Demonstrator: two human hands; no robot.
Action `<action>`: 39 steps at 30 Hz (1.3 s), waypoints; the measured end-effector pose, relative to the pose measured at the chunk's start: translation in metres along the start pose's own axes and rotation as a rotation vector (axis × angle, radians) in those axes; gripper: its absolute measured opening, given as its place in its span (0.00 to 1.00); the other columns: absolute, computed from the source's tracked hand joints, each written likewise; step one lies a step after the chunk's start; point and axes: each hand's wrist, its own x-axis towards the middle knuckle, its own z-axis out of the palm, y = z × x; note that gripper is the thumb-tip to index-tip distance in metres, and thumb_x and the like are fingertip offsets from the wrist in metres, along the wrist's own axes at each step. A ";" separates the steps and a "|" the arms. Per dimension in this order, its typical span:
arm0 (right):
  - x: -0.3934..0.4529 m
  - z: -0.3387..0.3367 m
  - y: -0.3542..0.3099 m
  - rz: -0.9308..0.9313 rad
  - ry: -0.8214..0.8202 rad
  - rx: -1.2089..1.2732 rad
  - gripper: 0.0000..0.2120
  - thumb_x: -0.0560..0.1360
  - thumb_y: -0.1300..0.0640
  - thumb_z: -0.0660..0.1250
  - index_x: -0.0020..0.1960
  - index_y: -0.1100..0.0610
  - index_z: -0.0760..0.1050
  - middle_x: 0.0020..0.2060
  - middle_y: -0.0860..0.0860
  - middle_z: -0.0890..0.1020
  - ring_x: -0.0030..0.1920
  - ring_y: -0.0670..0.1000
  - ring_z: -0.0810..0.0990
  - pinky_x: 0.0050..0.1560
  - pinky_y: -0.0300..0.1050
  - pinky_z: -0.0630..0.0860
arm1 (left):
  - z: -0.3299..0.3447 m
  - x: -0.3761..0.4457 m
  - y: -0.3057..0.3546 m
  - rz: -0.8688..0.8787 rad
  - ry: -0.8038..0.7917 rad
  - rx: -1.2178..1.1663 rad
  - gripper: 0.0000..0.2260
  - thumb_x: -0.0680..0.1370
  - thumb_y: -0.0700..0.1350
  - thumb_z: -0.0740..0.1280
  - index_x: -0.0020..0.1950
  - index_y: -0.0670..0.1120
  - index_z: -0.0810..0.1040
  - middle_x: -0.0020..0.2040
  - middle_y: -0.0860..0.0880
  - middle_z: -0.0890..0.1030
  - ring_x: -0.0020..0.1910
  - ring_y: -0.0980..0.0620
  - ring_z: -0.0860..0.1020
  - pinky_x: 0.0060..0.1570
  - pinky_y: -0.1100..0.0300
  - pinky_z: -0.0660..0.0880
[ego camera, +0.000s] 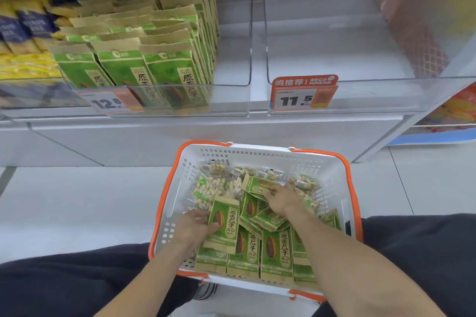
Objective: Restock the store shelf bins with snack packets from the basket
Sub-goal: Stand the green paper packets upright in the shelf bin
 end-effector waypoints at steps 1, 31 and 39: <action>0.000 -0.001 -0.002 0.002 0.007 0.007 0.23 0.82 0.39 0.55 0.72 0.47 0.70 0.77 0.56 0.63 0.77 0.61 0.60 0.76 0.59 0.57 | 0.001 0.000 0.002 -0.015 -0.018 0.000 0.18 0.71 0.33 0.76 0.58 0.40 0.75 0.45 0.47 0.81 0.44 0.49 0.82 0.41 0.57 0.80; -0.126 -0.150 -0.114 -0.252 -0.072 -0.143 0.25 0.71 0.36 0.73 0.42 0.59 0.72 0.37 0.55 0.81 0.40 0.56 0.86 0.40 0.47 0.82 | -0.088 -0.048 0.113 0.149 -0.259 0.040 0.11 0.76 0.29 0.68 0.57 0.37 0.75 0.44 0.41 0.86 0.44 0.44 0.85 0.46 0.48 0.82; -0.149 -0.160 -0.079 -0.148 -0.163 0.092 0.35 0.67 0.36 0.76 0.58 0.62 0.72 0.38 0.52 0.76 0.34 0.51 0.83 0.39 0.48 0.84 | -0.112 -0.054 0.141 0.146 -0.374 0.325 0.19 0.73 0.33 0.73 0.61 0.34 0.73 0.48 0.35 0.84 0.47 0.39 0.83 0.51 0.43 0.81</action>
